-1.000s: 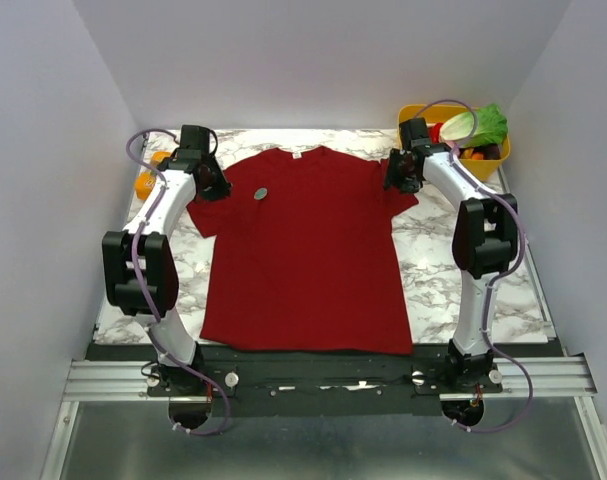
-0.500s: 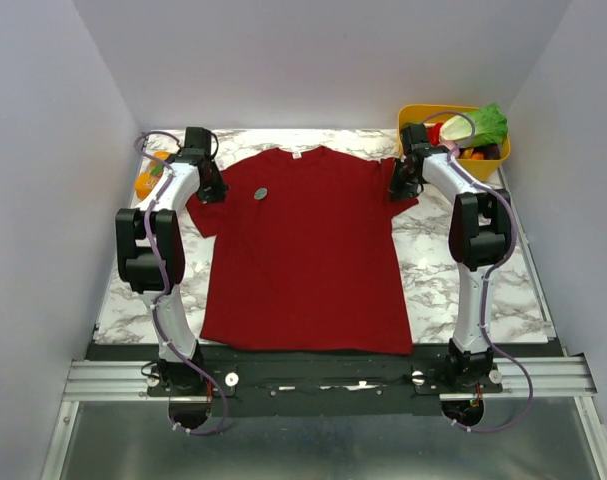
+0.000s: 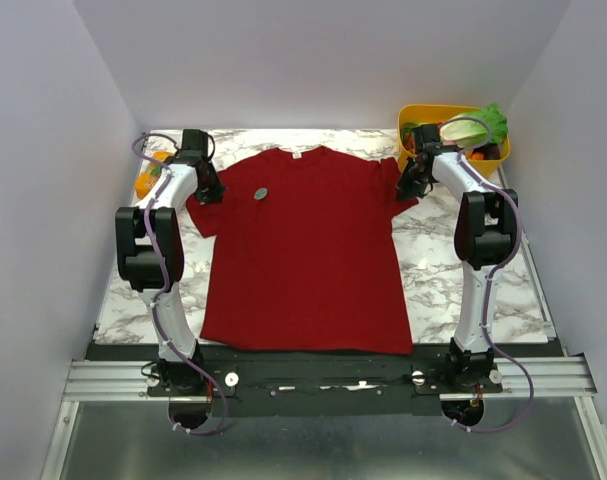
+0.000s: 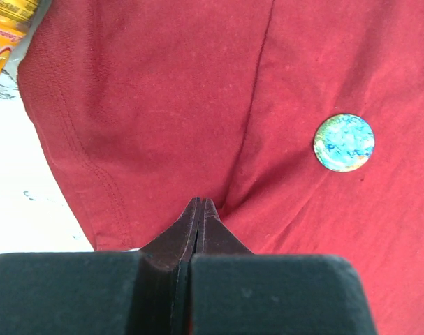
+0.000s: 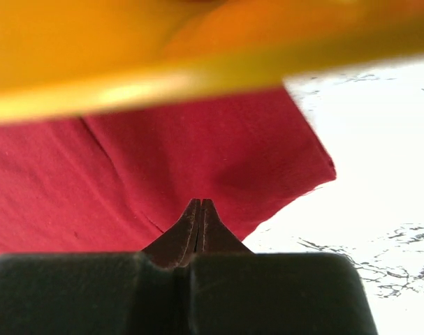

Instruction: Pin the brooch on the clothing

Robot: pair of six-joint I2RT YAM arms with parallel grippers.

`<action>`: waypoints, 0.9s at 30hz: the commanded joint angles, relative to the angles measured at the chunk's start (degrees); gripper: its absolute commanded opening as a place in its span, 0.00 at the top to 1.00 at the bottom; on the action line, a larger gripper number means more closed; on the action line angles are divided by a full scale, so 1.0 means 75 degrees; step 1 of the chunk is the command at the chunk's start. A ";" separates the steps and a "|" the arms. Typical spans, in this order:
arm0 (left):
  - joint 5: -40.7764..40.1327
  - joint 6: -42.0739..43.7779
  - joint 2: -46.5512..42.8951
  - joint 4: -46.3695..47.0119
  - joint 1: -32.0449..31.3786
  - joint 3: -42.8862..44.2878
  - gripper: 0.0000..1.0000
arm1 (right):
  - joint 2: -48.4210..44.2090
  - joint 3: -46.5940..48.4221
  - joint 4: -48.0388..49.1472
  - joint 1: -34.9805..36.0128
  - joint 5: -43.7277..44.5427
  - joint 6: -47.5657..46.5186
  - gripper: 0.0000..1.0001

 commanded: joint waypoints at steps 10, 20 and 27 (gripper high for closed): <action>0.0131 -0.0043 0.0380 -0.0008 0.0329 -0.0018 1.00 | 0.0426 0.0524 -0.1314 -0.0091 -0.0477 0.0478 0.99; -0.0080 0.0133 0.0462 -0.0336 0.0387 0.0158 1.00 | 0.0706 0.1096 -0.2121 -0.0091 -0.0104 0.0290 0.99; -0.0080 0.0180 0.0485 -0.0372 0.0387 0.0181 1.00 | 0.0285 0.0722 -0.2063 -0.0080 0.1043 0.0138 0.99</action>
